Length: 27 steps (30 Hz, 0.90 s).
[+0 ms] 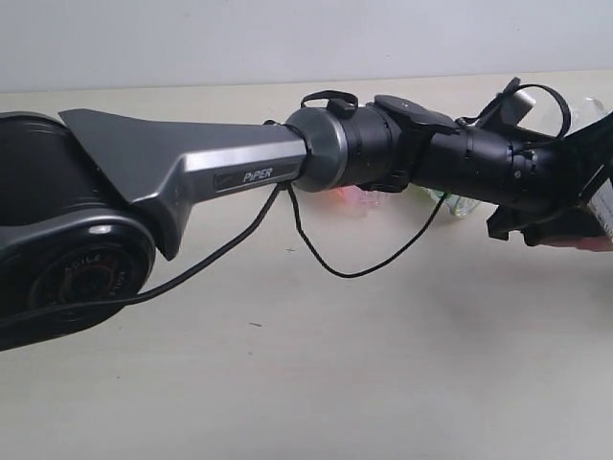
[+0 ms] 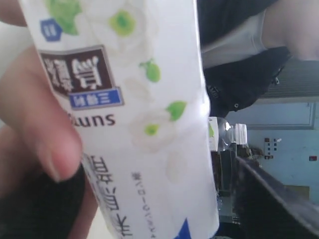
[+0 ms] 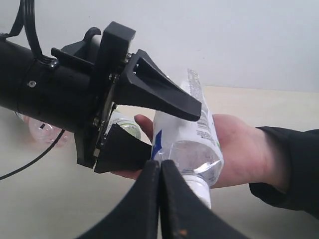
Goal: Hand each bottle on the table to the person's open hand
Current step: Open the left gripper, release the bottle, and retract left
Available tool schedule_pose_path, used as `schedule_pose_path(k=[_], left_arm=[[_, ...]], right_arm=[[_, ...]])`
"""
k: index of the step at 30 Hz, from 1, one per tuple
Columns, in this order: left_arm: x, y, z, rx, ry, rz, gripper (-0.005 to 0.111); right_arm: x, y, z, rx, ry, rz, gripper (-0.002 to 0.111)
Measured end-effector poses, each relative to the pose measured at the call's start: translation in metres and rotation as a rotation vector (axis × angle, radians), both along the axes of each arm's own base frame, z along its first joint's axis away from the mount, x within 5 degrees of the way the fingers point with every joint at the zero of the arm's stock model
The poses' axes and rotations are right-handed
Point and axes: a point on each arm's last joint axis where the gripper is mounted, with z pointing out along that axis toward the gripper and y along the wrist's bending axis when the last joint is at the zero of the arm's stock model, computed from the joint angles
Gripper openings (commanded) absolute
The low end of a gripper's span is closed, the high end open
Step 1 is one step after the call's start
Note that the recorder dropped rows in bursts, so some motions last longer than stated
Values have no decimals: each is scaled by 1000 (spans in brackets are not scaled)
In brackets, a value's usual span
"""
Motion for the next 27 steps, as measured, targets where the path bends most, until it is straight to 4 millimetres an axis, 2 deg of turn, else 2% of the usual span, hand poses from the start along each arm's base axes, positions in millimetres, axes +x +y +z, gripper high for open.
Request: schedule_pose_path(k=[8, 16, 27], left_arm=[[16, 20, 17, -56, -20, -81, 77], [33, 43, 21, -98, -20, -179, 77], [40, 65, 26, -173, -55, -320, 77]], right_arm=[[0, 0, 0, 0, 0, 0, 0], [0, 0, 0, 0, 0, 0, 0], [0, 0, 0, 0, 0, 0, 0]])
